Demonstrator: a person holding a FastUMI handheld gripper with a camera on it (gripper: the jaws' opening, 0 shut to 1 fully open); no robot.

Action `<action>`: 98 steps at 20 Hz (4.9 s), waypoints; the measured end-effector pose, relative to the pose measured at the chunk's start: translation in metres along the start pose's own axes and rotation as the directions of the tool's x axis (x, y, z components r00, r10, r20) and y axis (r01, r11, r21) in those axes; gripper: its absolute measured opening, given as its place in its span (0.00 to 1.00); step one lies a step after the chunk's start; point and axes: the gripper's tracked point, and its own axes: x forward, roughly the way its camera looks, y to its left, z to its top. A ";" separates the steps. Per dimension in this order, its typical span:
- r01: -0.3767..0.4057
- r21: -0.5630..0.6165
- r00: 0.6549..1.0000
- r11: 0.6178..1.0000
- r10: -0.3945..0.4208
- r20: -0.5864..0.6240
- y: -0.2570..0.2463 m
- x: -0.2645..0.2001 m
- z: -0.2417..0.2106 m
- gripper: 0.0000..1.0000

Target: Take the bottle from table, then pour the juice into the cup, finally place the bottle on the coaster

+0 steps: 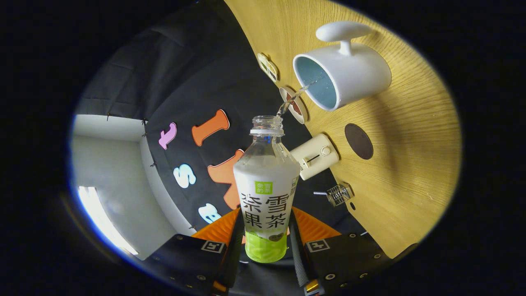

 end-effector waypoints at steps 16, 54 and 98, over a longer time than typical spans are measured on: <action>-0.024 0.109 1.000 0.994 0.022 0.013 0.013 0.000 -0.002 0.57; 0.246 -0.420 0.969 0.874 -0.228 0.093 -0.042 -0.014 0.048 0.57; -0.099 -0.823 0.947 -0.559 -0.307 0.094 -0.105 0.128 0.047 0.58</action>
